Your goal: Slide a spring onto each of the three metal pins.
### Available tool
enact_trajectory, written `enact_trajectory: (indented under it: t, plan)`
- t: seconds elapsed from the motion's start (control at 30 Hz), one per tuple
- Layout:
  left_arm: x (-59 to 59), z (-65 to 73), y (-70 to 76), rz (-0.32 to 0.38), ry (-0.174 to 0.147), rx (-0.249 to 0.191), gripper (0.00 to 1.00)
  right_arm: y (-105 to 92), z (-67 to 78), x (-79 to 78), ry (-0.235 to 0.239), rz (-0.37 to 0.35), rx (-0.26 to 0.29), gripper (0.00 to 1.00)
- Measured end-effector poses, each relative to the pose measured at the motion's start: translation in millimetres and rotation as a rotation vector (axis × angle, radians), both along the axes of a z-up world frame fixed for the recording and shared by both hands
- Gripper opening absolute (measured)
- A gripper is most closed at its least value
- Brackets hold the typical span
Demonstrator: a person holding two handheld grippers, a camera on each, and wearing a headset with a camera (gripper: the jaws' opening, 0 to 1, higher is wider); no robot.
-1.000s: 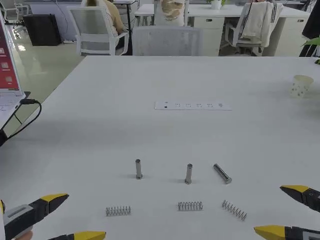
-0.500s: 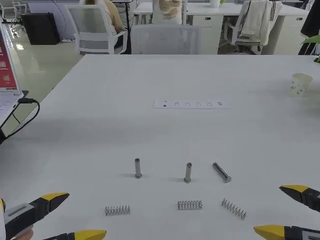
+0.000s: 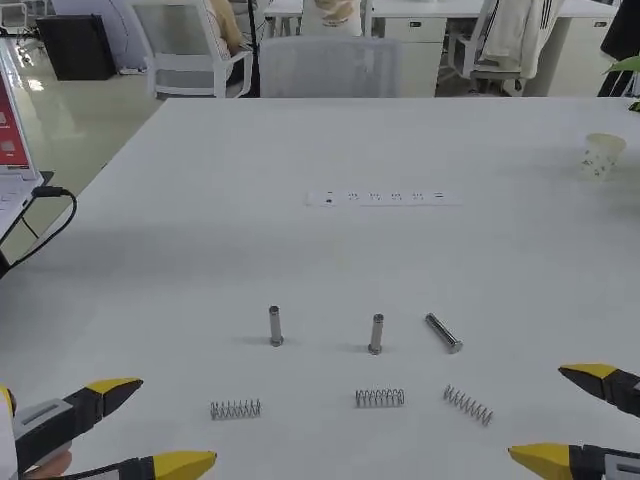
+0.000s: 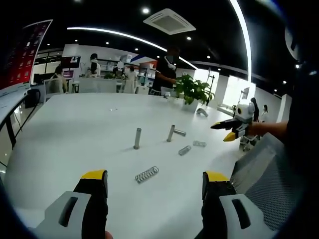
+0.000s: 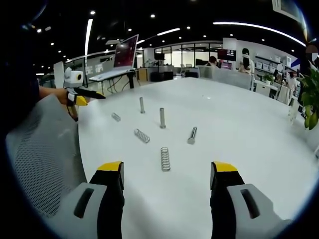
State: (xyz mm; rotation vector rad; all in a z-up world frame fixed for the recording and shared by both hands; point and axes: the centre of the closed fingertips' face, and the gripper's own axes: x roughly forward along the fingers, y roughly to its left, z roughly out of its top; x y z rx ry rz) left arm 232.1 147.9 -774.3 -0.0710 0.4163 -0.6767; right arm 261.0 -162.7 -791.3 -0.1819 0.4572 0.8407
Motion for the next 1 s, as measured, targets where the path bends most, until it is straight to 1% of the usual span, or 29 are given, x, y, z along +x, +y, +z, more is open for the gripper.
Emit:
enact_trajectory:
  t: [0.23, 0.67, 1.0]
  plan:
    - [-0.6, -3.4, -0.9, -0.005, 0.009, 0.001, 0.74, 0.1, -2.5, -0.8, 0.008, 0.004, -0.002, 0.7]
    - [2.0, -4.5, -3.2, -0.015, 0.015, 0.005, 0.74, 0.9, -8.2, -1.1, 0.024, 0.013, -0.008, 0.69]
    - [1.9, -6.2, -4.0, -0.014, 0.02, 0.007, 0.74, 1.1, -10.3, 0.1, 0.03, 0.011, -0.005, 0.69]
